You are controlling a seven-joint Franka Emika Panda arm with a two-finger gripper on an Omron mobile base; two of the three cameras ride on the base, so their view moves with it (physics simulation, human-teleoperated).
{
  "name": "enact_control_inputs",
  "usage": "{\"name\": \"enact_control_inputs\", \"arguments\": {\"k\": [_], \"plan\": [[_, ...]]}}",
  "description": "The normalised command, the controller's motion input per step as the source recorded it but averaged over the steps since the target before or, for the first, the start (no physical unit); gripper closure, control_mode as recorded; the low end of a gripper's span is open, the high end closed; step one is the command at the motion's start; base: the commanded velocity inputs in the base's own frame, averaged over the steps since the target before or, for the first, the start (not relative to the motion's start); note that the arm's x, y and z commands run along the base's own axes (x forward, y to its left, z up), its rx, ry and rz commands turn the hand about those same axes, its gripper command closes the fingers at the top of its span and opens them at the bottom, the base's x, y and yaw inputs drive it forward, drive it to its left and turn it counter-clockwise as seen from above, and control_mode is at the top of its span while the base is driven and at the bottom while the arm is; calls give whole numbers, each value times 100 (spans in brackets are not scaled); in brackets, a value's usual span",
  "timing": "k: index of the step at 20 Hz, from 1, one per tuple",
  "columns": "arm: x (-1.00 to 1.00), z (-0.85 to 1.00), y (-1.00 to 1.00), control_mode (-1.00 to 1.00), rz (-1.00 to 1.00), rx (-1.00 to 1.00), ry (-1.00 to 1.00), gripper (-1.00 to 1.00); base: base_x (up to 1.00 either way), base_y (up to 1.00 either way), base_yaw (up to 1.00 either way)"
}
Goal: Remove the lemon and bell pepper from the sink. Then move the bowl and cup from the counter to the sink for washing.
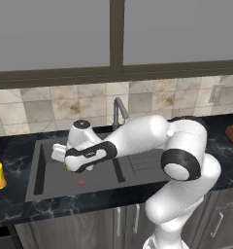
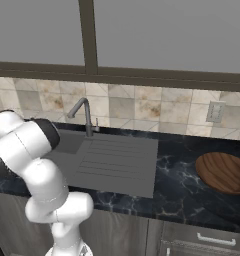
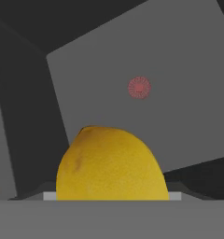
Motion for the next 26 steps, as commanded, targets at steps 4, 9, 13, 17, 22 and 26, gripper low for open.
{"name": "enact_control_inputs", "arguments": {"k": [4, 9, 13, 17, 22, 26], "plan": [[-40, 42, -21, -100, 0, 0, 0, 100, 0, 0, 0], [-43, 38, -19, -100, 4, 0, 0, 100, 0, 0, 0], [-48, 31, -11, -100, 10, 0, 0, 100, 0, 0, 0], [-48, 31, -3, -100, 13, 0, 0, 100, 0, 0, 0], [-38, 40, -1, -100, 15, 0, 0, 100, 0, 0, 0], [-42, 31, 1, -100, 12, 0, 0, 100, 0, 0, 0]]}}
